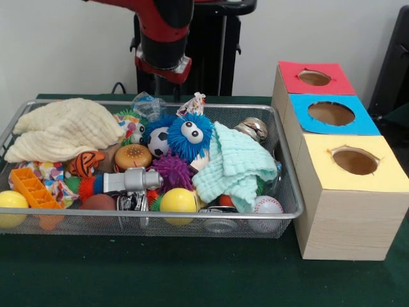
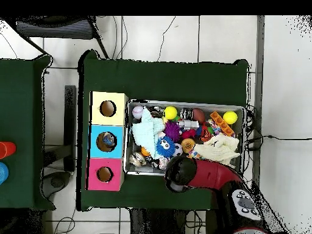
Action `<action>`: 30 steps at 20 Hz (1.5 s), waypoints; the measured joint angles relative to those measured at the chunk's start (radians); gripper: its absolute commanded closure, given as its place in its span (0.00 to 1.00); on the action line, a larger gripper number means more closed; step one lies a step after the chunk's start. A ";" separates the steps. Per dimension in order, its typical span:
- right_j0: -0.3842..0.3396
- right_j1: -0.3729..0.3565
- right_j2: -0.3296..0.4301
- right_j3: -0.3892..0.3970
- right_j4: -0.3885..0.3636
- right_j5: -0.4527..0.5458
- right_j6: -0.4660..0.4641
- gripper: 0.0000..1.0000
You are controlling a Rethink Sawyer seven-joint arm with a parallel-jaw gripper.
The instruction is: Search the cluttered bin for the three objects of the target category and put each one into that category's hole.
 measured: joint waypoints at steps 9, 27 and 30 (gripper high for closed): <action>0.008 0.089 -0.026 0.000 0.000 -0.036 0.000 0.00; 0.051 0.071 -0.047 0.000 0.001 -0.041 0.000 0.00; 0.060 0.052 -0.054 0.000 0.000 -0.060 0.000 0.00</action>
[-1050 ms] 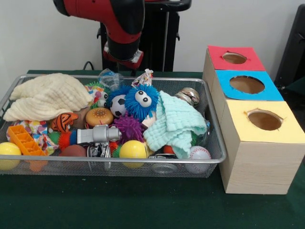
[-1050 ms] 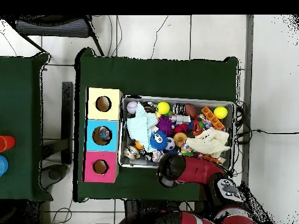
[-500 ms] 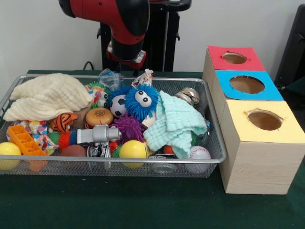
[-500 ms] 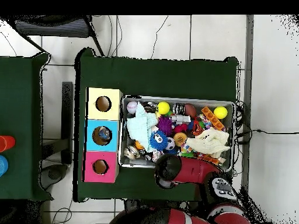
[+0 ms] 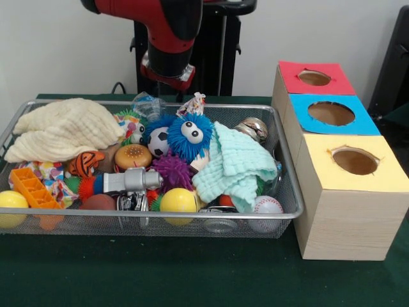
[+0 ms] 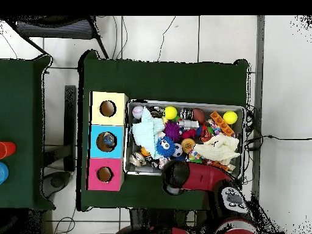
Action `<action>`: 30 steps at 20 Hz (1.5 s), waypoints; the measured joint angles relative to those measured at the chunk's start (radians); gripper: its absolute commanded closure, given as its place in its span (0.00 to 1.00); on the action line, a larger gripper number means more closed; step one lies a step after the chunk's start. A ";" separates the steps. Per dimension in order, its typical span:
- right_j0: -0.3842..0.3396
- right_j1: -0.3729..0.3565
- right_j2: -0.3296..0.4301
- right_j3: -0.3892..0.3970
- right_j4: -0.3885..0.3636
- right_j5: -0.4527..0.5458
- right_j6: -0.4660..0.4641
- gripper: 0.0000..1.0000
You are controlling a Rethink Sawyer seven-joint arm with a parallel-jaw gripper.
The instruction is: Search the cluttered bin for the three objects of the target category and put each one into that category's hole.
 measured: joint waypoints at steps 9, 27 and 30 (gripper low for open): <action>0.028 -0.027 -0.033 0.008 -0.007 -0.055 0.000 0.00; 0.076 -0.019 -0.083 0.012 -0.024 -0.121 0.000 0.00; 0.066 -0.019 -0.083 0.018 -0.024 -0.138 0.000 0.00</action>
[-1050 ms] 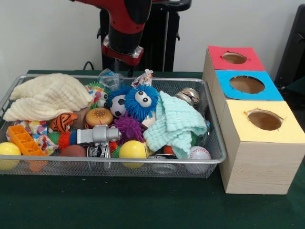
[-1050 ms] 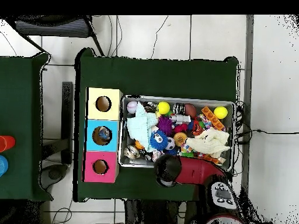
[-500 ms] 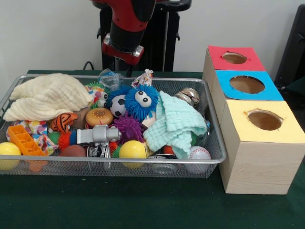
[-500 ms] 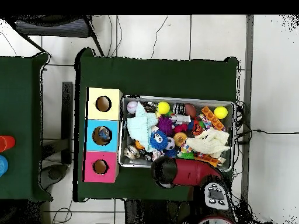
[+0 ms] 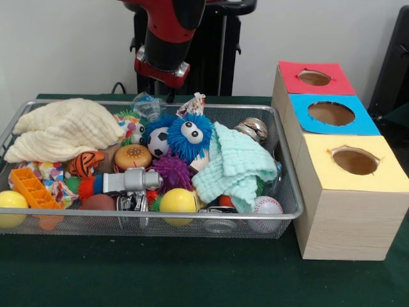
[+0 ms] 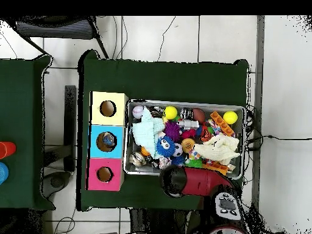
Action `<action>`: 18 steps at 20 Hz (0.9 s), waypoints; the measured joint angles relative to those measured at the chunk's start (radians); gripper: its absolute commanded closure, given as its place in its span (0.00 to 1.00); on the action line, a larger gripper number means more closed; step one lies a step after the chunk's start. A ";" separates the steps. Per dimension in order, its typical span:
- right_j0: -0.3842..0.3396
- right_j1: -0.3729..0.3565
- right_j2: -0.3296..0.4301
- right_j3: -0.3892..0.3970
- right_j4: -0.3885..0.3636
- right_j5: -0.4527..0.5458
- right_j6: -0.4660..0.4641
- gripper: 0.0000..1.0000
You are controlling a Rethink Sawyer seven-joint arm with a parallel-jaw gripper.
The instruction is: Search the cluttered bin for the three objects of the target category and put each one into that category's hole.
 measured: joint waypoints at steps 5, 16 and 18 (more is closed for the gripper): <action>-0.025 0.000 0.002 0.018 0.000 -0.044 0.000 0.00; -0.140 -0.011 0.061 0.078 0.000 -0.139 0.000 0.00; -0.170 -0.021 0.083 0.095 -0.001 -0.147 0.000 0.00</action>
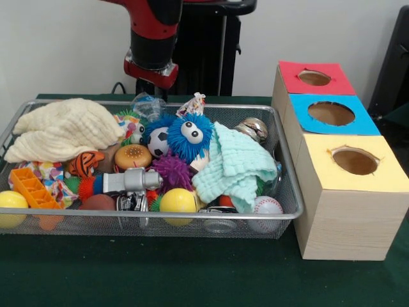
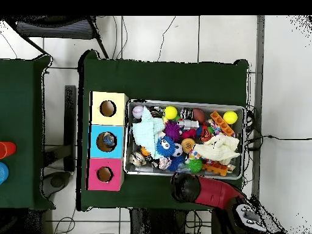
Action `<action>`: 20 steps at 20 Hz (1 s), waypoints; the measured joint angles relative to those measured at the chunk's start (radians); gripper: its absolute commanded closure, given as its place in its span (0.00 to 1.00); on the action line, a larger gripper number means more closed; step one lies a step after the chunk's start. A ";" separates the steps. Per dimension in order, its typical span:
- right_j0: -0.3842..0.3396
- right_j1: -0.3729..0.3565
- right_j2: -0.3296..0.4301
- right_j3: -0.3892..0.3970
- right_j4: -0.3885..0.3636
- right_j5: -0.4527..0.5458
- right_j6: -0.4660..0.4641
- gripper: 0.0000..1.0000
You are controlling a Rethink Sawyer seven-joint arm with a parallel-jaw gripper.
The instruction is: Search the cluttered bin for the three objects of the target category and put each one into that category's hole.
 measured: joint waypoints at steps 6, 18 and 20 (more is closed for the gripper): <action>-0.019 -0.019 0.018 0.015 -0.001 0.001 0.000 0.00; 0.056 -0.093 0.009 0.001 0.000 0.043 0.000 0.00; 0.069 -0.104 0.009 -0.017 0.000 0.030 0.000 0.00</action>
